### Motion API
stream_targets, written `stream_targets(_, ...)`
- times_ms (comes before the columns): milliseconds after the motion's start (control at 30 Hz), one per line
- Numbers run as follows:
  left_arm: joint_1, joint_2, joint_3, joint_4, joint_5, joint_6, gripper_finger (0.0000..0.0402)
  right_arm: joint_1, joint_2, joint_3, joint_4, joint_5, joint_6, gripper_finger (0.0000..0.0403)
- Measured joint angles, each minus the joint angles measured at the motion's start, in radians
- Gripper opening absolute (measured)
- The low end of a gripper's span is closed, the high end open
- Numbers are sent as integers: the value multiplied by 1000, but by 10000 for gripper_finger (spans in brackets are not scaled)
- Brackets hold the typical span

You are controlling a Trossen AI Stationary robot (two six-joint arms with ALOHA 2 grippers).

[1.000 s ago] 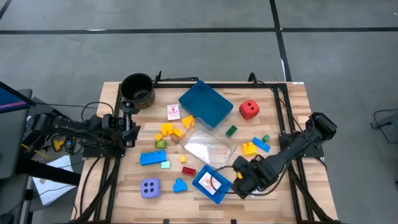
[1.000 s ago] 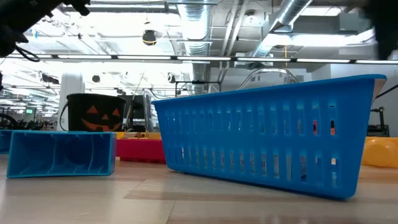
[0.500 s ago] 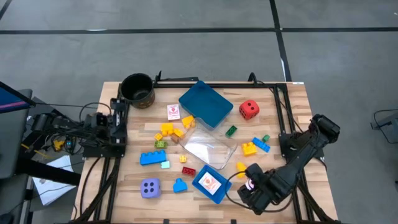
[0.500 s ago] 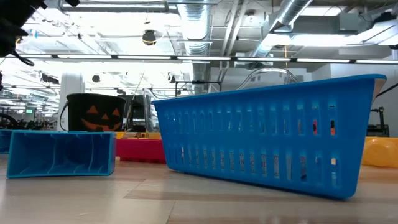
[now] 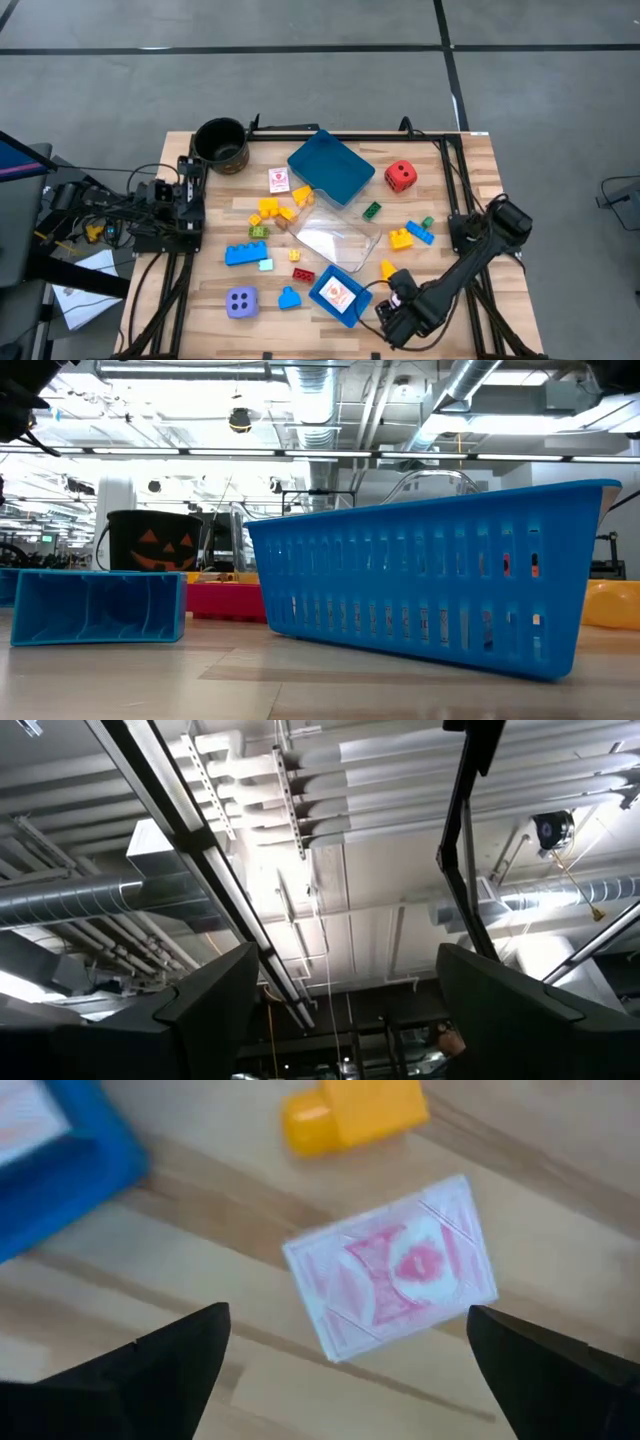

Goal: Pick & Place Toys
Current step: Put the pink playing card box into the blue bin

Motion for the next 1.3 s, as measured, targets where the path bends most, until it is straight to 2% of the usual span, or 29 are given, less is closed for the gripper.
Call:
stream_targets(167, 0, 0, 0, 0, 0, 0, 301, 4, 16, 0, 1, -13, -26, 396)
stream_targets(300, 0, 0, 0, -1, 0, 0, 301, 16, 16, 0, -6, -10, -189, 395)
stream_targets(367, 0, 0, 0, -2, 0, 0, 301, 25, 16, 0, -4, -5, -331, 392)
stream_targets(500, 0, 0, 0, -2, 0, 0, 301, 45, 16, 0, -6, 9, -726, 380)
stream_targets(633, 0, 0, 0, -2, 0, 0, 301, 69, 26, 1, -10, 9, -1014, 373)
stream_targets(733, 0, 0, 0, -2, 0, 0, 301, 79, 30, 1, -27, 1, -1168, 372)
stream_targets(1300, 0, 0, 0, -14, 0, 0, 301, 21, 32, 1, -70, 9, -1575, 372)
